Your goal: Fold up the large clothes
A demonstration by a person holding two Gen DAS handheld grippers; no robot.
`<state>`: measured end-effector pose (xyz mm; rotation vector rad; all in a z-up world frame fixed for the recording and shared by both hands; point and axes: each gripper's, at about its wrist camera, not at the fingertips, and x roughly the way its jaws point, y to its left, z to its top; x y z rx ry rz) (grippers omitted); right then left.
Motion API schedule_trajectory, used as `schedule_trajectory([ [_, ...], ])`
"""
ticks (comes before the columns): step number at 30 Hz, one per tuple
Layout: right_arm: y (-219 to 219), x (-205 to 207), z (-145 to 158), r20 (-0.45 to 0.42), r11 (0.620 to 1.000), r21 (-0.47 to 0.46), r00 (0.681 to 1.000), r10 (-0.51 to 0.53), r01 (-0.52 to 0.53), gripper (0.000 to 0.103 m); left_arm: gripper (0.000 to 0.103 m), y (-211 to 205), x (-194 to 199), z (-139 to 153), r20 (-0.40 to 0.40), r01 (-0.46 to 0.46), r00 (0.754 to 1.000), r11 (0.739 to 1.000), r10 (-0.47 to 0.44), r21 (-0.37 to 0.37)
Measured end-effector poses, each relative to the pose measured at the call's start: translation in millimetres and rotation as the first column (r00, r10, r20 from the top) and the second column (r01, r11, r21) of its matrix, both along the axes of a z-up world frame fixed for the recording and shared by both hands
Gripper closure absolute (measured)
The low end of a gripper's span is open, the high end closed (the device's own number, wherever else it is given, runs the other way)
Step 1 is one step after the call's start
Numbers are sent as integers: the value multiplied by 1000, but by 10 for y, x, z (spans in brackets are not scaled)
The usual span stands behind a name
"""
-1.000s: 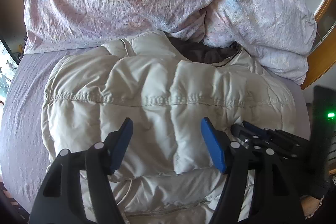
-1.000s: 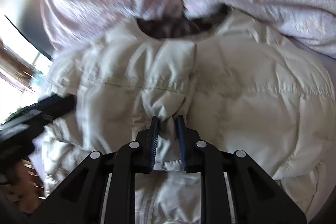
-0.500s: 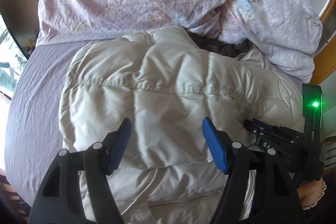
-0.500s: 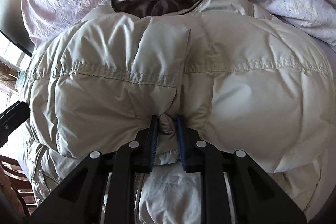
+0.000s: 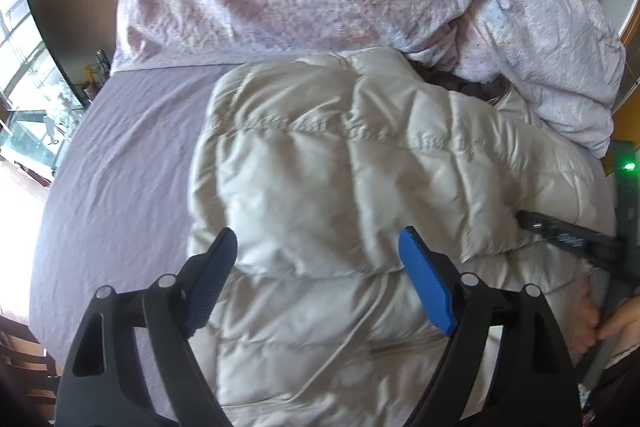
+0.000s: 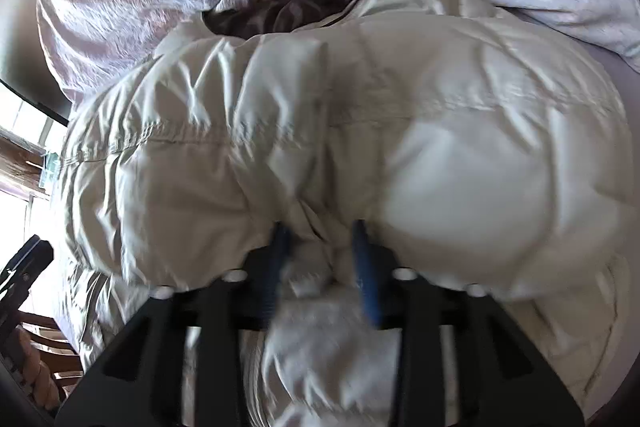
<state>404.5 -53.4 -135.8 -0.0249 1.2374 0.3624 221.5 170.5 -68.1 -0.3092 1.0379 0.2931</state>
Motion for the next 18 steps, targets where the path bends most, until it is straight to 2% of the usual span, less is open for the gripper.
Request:
schedule_trajectory([
  [1, -87, -51, 57, 12, 1000, 5, 1000, -2, 2, 43, 18, 10, -33, -7, -2, -2, 1000, 1000, 2, 6],
  [4, -302, -177, 177, 33, 1000, 9, 999, -10, 10, 42, 17, 53, -164, -41, -16, -8, 1000, 1000, 8, 20],
  [8, -885, -333, 310, 6, 997, 51, 998, -59, 58, 41, 16, 147, -426, -127, -34, -21, 999, 1000, 20, -8],
  [14, -1886, -609, 356, -66, 984, 75, 985, -157, 162, 35, 16, 362, -927, -319, -66, -47, 997, 995, 41, -91],
  [18, -2489, -762, 248, -155, 967, 88, 962, -226, 241, 33, 16, 411, -1163, -441, -91, -56, 995, 991, 45, -120],
])
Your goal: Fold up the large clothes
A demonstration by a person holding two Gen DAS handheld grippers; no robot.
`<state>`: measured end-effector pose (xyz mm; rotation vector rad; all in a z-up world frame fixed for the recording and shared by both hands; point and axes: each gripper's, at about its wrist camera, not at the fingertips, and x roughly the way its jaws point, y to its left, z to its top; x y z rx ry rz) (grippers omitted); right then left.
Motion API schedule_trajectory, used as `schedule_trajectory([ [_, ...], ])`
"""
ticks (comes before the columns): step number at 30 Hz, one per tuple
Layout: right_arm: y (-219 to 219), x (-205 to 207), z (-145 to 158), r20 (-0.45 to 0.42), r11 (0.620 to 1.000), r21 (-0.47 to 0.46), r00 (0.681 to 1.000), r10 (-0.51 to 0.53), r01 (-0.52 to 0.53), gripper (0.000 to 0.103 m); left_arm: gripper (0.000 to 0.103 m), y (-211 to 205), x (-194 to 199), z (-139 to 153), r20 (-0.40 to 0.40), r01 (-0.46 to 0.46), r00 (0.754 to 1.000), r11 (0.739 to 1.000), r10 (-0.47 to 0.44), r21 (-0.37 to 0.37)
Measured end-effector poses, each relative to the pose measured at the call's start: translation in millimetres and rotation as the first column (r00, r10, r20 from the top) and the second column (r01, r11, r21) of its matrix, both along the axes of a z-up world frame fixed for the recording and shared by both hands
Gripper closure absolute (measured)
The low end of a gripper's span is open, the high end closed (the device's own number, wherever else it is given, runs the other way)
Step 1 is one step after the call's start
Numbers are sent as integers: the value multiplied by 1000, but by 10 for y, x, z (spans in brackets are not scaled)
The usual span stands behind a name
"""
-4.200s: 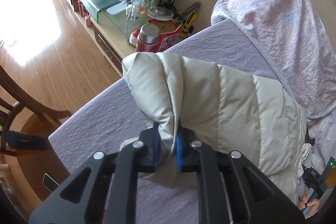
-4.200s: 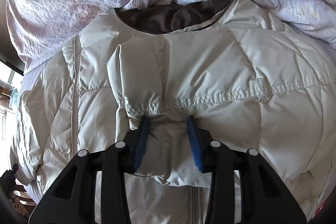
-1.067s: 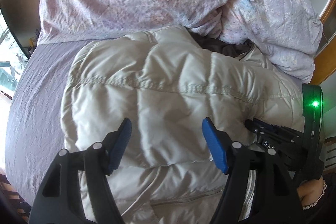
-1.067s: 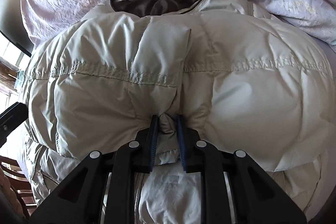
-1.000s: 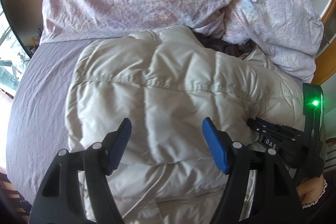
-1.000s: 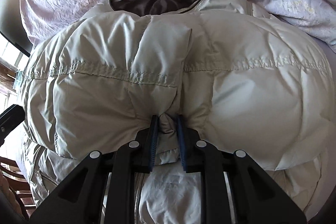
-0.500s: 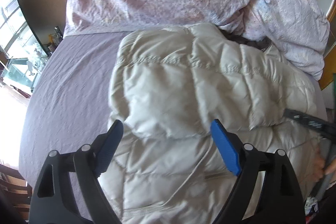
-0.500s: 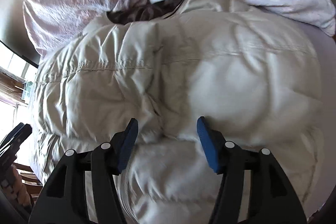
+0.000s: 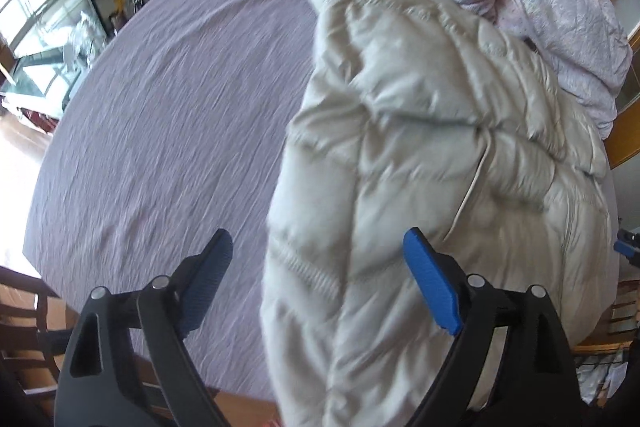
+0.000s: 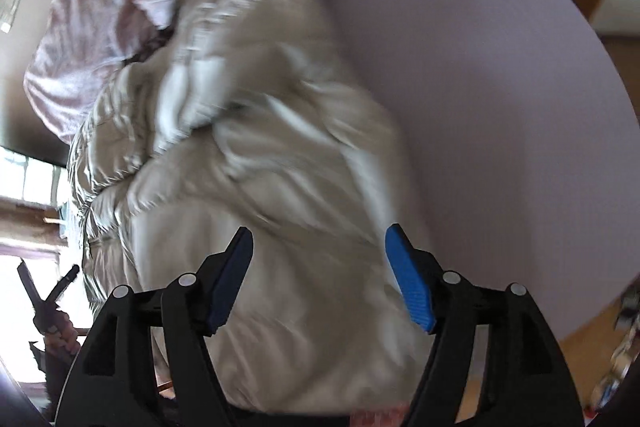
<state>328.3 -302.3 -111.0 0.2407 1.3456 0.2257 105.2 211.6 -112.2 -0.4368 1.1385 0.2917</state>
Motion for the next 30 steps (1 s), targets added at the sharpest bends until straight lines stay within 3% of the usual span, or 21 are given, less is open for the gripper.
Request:
schedule_trajectory([
  [5, -394, -159, -200, -100, 997, 50, 994, -50, 55, 32, 16, -4, -194, -117, -9, -4, 1000, 998, 3, -63],
  [10, -451, -273, -356, -151, 994, 97, 988, -32, 47, 32, 17, -34, -305, -198, -18, -12, 1000, 995, 11, -100],
  [16, -504, -418, -494, -175, 979, 194, 984, -23, 57, 33, 33, -49, -469, -331, -7, -29, 1000, 980, 28, -198],
  [18, -547, -458, -511, -178, 973, 223, 984, -24, 64, 35, 34, -63, -522, -341, 5, -33, 999, 978, 35, -208],
  [22, -590, -523, -572, -190, 952, 295, 981, -25, 81, 51, 43, -82, -583, -337, 15, -33, 999, 974, 37, -224],
  [30, -458, -565, -602, -203, 943, 330, 979, 25, 45, 55, 56, -198, -628, -328, -4, -27, 1000, 974, 27, -225],
])
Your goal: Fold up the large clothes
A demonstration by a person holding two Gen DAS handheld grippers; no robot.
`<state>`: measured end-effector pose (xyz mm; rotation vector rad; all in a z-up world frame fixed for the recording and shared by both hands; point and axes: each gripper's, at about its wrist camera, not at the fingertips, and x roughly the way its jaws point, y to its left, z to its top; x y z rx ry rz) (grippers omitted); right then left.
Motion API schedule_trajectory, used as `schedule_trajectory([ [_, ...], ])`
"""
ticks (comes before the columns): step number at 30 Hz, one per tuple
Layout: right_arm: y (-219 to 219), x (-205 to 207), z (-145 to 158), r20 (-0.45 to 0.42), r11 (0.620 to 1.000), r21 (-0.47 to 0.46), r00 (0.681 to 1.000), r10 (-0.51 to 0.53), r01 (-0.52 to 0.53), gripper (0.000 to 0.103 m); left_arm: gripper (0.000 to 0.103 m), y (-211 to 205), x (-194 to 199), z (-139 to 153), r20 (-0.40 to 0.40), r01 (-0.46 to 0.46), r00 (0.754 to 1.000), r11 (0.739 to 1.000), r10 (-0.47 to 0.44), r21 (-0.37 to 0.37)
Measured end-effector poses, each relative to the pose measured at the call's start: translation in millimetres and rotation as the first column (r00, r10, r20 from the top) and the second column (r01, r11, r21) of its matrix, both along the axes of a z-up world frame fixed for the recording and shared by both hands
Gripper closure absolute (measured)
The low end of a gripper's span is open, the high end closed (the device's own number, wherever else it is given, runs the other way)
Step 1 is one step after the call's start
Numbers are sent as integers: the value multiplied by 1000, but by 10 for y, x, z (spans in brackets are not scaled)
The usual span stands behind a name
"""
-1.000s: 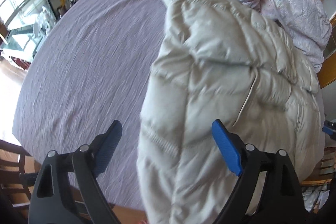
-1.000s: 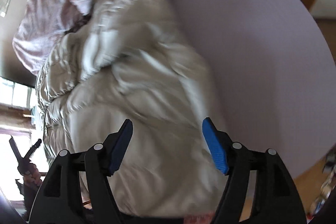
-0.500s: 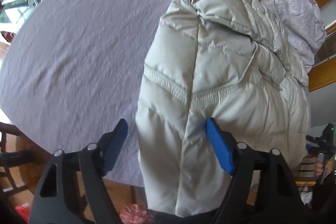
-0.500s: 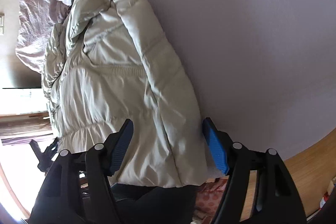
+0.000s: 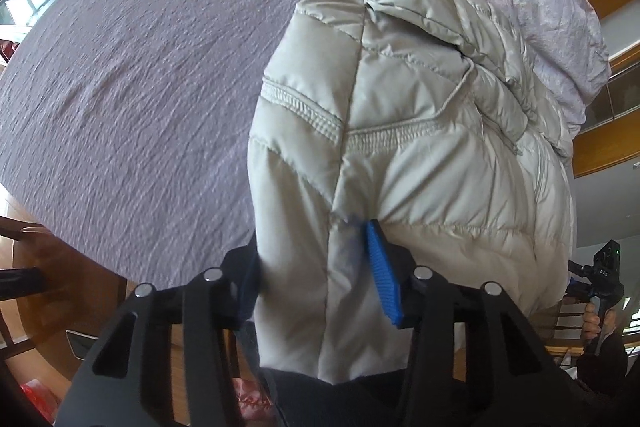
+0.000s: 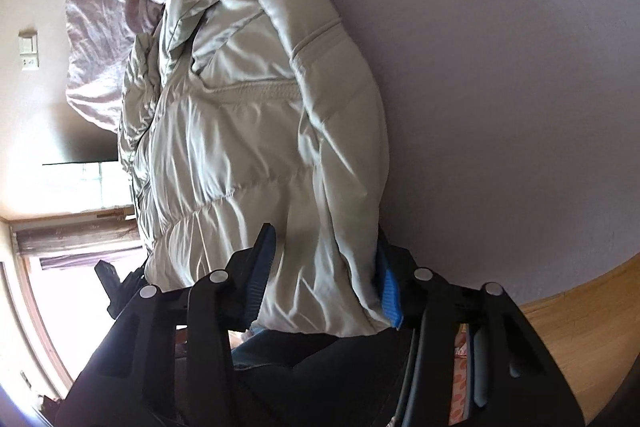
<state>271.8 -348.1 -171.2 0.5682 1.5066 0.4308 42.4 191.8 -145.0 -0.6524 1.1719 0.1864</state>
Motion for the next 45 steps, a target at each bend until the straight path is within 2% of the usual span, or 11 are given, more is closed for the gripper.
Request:
schedule_trajectory([
  [2, 37, -20, -4, -4, 1000, 1, 1000, 8, -8, 60, 58, -23, -17, 14, -4, 6, 1000, 1000, -6, 6],
  [5, 63, -40, 17, 2, 1000, 6, 1000, 17, -17, 77, 67, -74, -15, 62, -16, 18, 1000, 1000, -18, 23],
  [6, 72, -39, 39, 13, 1000, 6, 1000, 21, -21, 85, 73, -79, -18, 82, -15, 21, 1000, 999, -21, 30],
  [10, 104, 5, 216, 90, 999, -22, 995, 42, -40, 91, 90, -124, 30, 241, 2, 28, 1000, 996, -28, 79],
  [19, 260, 263, 770, 294, 997, -60, 954, 61, -45, 94, 93, -79, 329, 834, 97, 20, 995, 978, -40, 205],
  [27, 379, 675, 1251, 446, 995, -104, 894, 45, 2, 95, 93, -16, 757, 1248, 156, -19, 987, 941, -37, 338],
  [29, 444, 785, 1377, 491, 993, -119, 869, 52, 7, 95, 93, 2, 871, 1337, 168, -26, 985, 930, -38, 366],
  [34, 636, 1113, 1584, 550, 988, -151, 833, 65, 23, 95, 93, 94, 1182, 1471, 183, -52, 983, 922, -21, 384],
  [45, 782, 1647, 1803, 601, 986, -135, 799, 0, 102, 95, 93, 315, 1793, 1716, 245, -110, 969, 925, 19, 364],
])
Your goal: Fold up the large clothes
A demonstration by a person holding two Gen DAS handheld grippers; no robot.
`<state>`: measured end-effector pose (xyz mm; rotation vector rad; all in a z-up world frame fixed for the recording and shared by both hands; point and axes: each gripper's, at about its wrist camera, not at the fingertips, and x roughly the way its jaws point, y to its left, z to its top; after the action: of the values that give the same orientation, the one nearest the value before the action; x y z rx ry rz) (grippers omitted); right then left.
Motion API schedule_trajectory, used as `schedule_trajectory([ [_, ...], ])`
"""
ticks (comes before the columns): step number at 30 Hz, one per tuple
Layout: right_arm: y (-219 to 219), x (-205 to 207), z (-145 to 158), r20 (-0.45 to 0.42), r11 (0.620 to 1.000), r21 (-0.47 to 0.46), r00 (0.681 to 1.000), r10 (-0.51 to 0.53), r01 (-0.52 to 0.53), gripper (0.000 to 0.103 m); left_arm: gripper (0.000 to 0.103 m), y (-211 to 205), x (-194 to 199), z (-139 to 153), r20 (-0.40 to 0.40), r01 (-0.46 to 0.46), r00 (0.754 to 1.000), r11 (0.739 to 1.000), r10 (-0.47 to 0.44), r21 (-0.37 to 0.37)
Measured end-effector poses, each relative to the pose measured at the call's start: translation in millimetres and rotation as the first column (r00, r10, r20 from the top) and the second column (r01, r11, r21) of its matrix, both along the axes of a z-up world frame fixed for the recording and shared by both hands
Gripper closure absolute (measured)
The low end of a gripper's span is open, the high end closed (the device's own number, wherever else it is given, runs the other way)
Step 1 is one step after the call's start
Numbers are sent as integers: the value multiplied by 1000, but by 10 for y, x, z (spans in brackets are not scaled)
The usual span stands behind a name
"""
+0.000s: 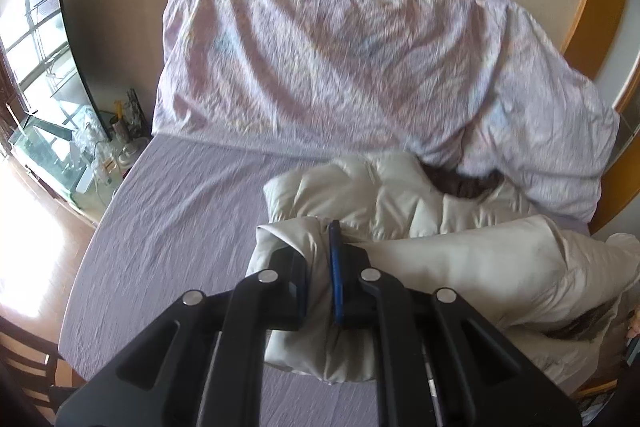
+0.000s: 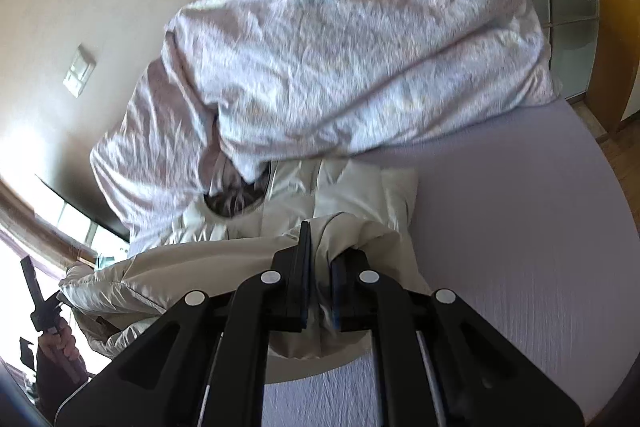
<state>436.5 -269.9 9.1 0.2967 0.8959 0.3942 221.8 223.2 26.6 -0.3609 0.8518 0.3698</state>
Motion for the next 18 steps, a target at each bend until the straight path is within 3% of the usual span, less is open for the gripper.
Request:
schedule_trajectory([
  [7, 93, 385, -147, -8, 994, -35, 995, -101, 101, 95, 93, 168, 443, -15, 10, -31, 999, 1000, 31, -6],
  [18, 359, 1051, -635, -83, 973, -155, 980, -183, 168, 94, 92, 512, 1107, -581, -93, -112, 990, 991, 105, -76],
])
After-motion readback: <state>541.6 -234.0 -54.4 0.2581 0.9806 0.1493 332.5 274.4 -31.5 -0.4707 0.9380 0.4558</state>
